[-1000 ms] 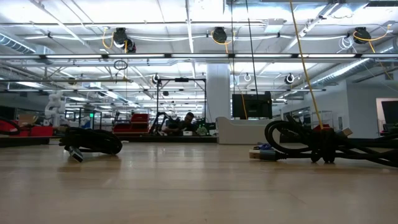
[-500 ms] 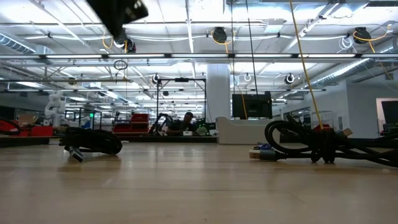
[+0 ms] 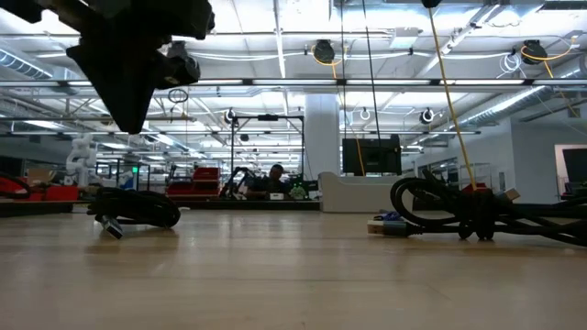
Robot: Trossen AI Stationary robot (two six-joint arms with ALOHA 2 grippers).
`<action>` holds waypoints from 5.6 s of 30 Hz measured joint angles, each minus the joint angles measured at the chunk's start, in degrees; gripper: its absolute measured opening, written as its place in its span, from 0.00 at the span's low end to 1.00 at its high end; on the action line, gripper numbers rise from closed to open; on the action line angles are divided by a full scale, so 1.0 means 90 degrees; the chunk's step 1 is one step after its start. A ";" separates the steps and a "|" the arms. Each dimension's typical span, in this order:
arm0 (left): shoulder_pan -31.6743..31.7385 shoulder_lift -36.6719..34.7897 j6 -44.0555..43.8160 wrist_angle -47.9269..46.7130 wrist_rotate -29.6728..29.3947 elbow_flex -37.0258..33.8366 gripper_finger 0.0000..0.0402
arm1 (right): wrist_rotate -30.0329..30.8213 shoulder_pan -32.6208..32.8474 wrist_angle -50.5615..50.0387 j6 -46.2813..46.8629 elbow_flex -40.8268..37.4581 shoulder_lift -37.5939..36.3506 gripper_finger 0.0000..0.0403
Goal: Pick and place USB-C Cables
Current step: Put the left black charger cable into the white bin
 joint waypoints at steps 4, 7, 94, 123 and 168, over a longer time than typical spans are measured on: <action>-0.0137 -0.0001 -0.0047 0.0416 0.0027 -0.0206 0.20 | -0.0004 0.0000 0.0171 0.0000 -0.0242 0.0002 0.00; -0.0223 -0.0002 -0.0017 0.0803 0.0028 -0.0448 0.27 | -0.0003 -0.0002 0.0322 -0.0002 -0.0324 0.0002 0.00; 0.0579 0.0005 0.2863 0.2867 -0.1419 0.0282 0.18 | 0.1818 -0.0310 0.0297 -0.1768 -0.0717 0.0002 0.00; 0.1321 0.0005 0.4006 0.3654 -0.0670 0.1299 0.18 | 0.2310 -0.0910 0.0416 -0.3659 -0.0717 0.0000 0.00; 0.1357 0.0529 0.4182 0.4177 0.0211 0.1239 0.18 | 0.1043 -0.0806 0.1780 -0.6029 -0.0720 0.1150 0.38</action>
